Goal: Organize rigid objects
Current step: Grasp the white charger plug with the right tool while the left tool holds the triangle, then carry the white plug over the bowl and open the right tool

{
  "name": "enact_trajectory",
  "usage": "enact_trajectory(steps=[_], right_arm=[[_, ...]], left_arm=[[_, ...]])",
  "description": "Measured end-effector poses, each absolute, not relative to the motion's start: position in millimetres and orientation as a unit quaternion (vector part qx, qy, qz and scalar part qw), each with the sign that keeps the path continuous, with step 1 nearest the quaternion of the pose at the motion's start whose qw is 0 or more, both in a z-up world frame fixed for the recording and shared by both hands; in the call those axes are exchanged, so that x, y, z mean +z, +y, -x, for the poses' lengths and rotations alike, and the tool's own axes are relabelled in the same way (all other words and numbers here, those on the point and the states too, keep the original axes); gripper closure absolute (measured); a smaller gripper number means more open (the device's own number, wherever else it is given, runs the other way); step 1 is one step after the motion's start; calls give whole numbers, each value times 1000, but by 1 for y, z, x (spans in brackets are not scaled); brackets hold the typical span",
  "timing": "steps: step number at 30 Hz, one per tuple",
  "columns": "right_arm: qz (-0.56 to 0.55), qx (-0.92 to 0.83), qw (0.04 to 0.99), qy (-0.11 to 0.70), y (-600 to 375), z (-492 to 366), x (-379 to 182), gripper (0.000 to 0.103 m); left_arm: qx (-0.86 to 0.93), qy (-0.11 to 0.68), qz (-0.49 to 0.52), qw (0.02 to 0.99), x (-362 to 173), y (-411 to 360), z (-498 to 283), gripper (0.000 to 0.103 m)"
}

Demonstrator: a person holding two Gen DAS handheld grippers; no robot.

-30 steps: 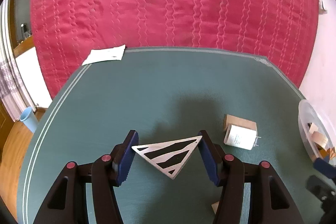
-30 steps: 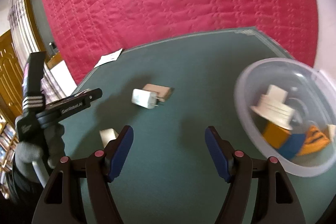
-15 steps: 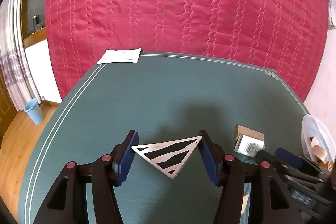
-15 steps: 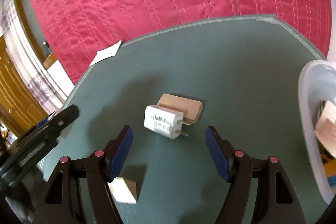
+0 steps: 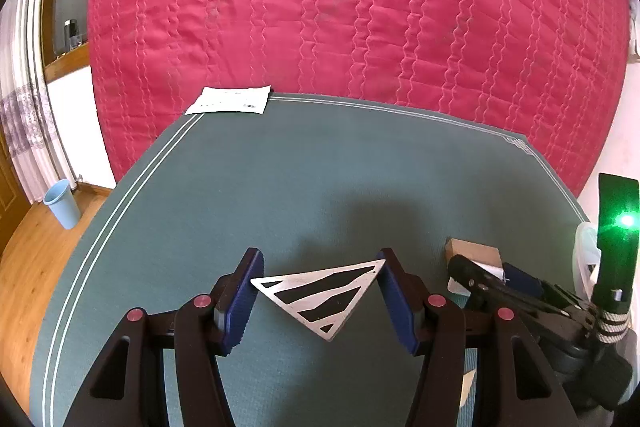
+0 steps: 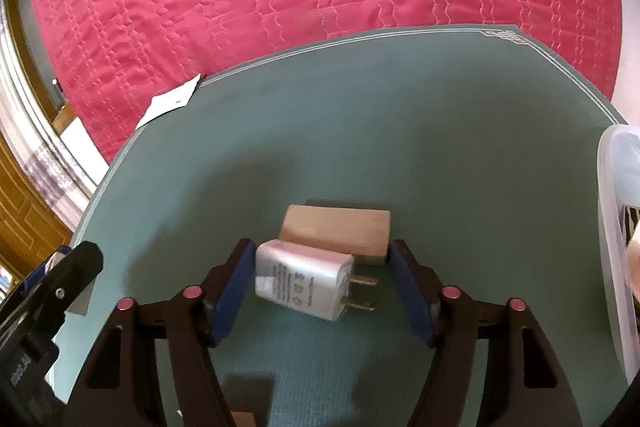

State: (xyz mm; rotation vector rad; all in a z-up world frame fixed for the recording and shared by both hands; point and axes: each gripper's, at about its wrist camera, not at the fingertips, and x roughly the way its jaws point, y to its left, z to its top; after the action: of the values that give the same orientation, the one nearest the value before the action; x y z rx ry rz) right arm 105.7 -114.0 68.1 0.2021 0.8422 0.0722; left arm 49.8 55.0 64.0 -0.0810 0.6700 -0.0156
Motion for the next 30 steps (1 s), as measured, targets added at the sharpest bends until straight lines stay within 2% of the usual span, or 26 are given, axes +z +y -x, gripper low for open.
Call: enact_trajectory(steps=[2,30], right_arm=[[-90,36,908,407,-113,-104,69,44],[-54,37,938,341,-139,-12,102,44]], left_arm=[[-7,329,40,943,63,55,-49,42],[-20,325,32,945,62,46,-43,42]])
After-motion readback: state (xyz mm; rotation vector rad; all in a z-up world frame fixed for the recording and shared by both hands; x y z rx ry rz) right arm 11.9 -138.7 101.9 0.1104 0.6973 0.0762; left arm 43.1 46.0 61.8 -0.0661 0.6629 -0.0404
